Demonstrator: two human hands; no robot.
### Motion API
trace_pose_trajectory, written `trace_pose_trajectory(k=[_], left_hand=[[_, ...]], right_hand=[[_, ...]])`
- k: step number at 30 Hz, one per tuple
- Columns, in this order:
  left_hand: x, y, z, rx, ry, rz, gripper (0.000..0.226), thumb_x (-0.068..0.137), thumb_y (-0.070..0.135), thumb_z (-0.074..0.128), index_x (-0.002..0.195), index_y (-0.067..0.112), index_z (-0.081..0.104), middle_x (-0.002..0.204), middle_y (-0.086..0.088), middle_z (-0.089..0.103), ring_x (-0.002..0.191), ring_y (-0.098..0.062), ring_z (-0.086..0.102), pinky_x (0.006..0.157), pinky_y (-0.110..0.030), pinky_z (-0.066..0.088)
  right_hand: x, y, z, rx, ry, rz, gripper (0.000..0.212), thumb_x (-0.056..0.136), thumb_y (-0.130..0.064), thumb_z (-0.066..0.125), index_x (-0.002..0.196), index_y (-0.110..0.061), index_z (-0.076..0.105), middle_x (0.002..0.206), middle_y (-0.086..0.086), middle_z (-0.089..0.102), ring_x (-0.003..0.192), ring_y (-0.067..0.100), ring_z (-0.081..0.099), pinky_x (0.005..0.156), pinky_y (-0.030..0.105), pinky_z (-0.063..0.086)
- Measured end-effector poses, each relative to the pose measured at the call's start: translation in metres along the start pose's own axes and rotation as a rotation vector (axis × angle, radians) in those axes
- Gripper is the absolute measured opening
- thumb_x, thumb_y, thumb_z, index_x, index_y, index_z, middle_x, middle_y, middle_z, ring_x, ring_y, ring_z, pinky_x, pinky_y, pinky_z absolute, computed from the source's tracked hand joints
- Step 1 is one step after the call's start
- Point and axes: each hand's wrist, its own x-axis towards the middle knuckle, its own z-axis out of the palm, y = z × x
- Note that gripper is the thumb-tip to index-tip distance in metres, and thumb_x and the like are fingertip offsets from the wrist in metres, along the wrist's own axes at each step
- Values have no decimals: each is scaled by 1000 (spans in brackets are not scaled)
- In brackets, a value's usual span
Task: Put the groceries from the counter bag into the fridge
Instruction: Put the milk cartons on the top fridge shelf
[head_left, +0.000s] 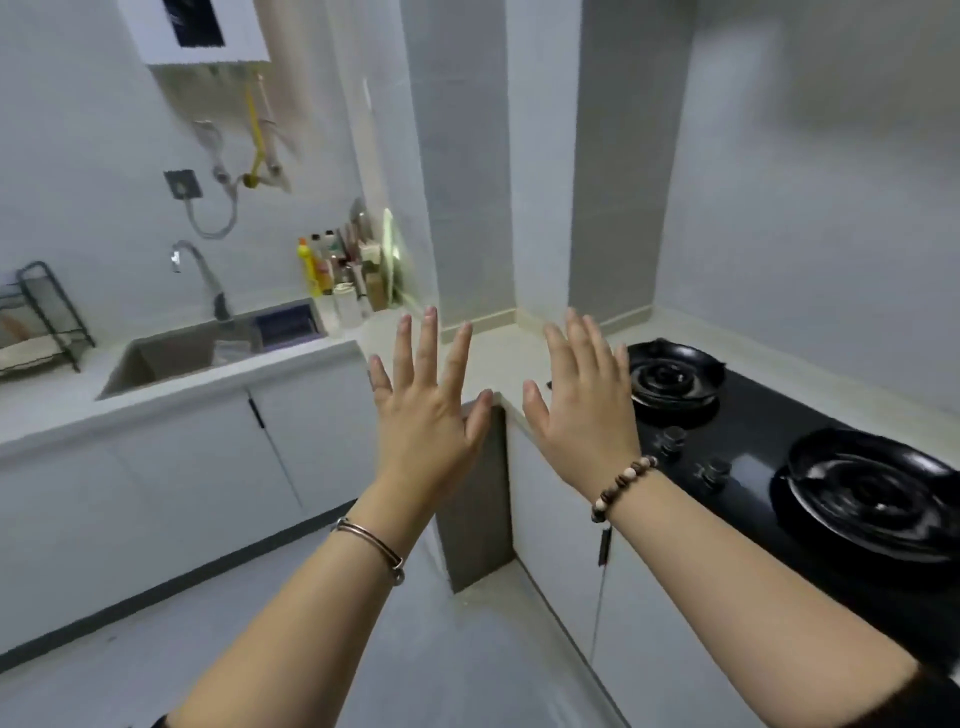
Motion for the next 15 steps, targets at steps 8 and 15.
trace_pose_trajectory(k=[8, 15], left_hand=[[86, 157, 87, -314, -117, 420, 64, 92, 51, 27, 150, 25, 16, 159, -5, 6, 147, -26, -3, 114, -54, 4], [75, 305, 125, -542, -244, 651, 64, 92, 48, 29, 148, 18, 23, 156, -13, 18, 144, -34, 14, 110, -60, 16]], right_hand=[[-11, 153, -54, -269, 62, 428, 57, 94, -40, 36, 144, -12, 30, 156, 11, 18, 144, 25, 13, 116, 49, 12], [-80, 249, -115, -396, 175, 698, 54, 94, -34, 46, 142, -12, 35, 154, 9, 24, 143, 24, 17, 117, 47, 15]])
